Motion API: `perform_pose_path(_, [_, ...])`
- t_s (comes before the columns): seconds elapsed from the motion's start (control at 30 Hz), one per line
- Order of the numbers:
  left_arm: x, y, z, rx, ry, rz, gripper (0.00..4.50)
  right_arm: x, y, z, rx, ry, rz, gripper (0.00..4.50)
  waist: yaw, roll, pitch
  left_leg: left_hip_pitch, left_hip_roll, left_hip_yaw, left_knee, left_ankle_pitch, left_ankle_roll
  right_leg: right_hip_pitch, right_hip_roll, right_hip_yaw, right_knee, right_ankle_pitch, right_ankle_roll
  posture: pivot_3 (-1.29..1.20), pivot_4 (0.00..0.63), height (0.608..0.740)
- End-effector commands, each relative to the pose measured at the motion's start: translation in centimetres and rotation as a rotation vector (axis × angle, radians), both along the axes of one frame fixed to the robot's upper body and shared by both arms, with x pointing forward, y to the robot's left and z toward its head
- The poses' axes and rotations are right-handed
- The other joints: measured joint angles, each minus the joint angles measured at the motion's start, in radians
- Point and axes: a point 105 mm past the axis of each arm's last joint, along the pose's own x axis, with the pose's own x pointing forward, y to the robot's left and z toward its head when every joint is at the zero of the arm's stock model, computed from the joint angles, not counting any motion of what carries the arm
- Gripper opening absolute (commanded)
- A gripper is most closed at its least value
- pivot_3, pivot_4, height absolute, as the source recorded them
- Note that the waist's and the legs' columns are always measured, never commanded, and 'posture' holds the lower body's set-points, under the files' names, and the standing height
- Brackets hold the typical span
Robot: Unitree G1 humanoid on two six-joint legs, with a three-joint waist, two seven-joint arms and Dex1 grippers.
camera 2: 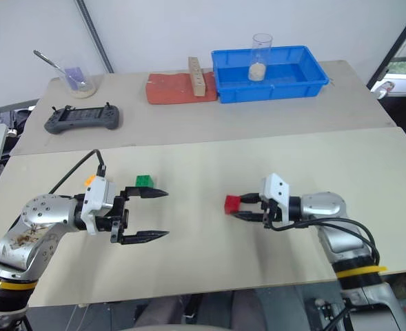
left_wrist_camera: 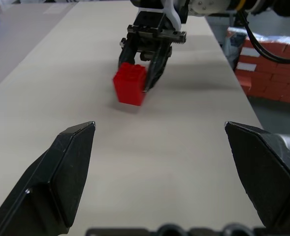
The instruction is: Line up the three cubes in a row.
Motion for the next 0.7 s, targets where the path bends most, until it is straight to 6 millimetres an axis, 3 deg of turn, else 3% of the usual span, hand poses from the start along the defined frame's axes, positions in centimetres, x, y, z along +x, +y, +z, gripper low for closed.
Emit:
perform_pose_path(0.03, [-1.5,0.0,0.2,0.007,-0.049,-0.025,4.50,0.4,0.4,0.4,-0.011,-0.034,0.113,1.40,-0.002,0.000,0.000,0.000,0.000,0.000,0.000,0.000,0.000,0.000,0.000,0.000,0.000,0.000,0.000,0.00,0.150,0.740])
perform_pose_path(0.3, [-2.5,0.1,-0.3,0.004,-0.040,-0.009,4.50,1.2,-0.8,-0.6,-0.090,-0.034,0.222,1.40,0.009,0.000,0.000,0.001,0.000,0.001,0.000,-0.001,0.000,0.000,0.001,0.002,0.001,0.000,-0.001,0.00,0.150,0.740])
perform_pose_path(0.37, [-2.7,-0.1,-0.4,0.002,-0.037,-0.011,4.50,1.4,-1.0,-0.7,-0.103,-0.028,0.233,2.47,0.008,0.000,0.000,0.001,0.001,0.001,0.000,-0.001,-0.001,-0.001,0.002,0.002,0.001,0.001,-0.001,0.00,0.150,0.740])
perform_pose_path(0.57, [-2.7,-0.7,-0.4,-0.015,-0.035,-0.006,4.50,2.7,-1.7,-0.6,-0.136,-0.041,0.199,4.48,0.008,0.000,0.000,0.001,0.002,0.002,0.000,-0.001,-0.001,-0.001,0.004,0.004,0.001,0.001,-0.002,0.00,0.150,0.740])
perform_pose_path(0.7, [-2.6,-0.9,-0.6,-0.032,-0.021,0.017,4.50,2.8,-2.5,-0.3,-0.152,-0.036,0.192,4.48,0.008,0.000,0.000,0.002,0.003,0.002,0.000,-0.002,-0.002,-0.001,0.005,0.005,0.001,0.001,-0.002,0.00,0.150,0.740])
